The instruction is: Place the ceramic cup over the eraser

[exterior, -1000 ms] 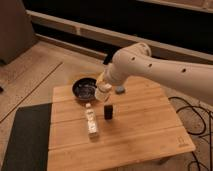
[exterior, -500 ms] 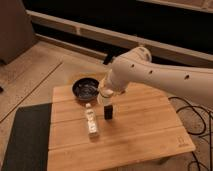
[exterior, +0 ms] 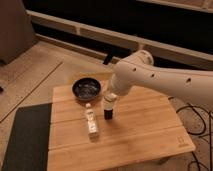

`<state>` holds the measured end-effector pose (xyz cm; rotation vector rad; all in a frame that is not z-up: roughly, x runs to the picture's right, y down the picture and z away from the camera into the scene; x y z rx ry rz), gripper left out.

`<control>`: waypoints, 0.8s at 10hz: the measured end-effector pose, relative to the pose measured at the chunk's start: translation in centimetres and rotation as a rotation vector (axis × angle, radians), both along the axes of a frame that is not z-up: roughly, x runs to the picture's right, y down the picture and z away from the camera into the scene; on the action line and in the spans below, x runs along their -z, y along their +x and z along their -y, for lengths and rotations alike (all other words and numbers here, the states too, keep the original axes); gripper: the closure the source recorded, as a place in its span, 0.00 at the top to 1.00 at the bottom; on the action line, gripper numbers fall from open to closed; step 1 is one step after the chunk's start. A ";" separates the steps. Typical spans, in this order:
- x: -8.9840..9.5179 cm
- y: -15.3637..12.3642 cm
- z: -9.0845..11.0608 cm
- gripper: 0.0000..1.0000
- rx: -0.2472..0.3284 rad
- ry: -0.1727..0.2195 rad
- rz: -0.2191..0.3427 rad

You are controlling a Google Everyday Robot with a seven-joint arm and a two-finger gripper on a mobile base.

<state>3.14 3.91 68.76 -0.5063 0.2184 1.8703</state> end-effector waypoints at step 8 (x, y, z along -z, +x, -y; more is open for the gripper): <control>-2.6 0.0 -1.3 0.00 -0.005 -0.072 0.001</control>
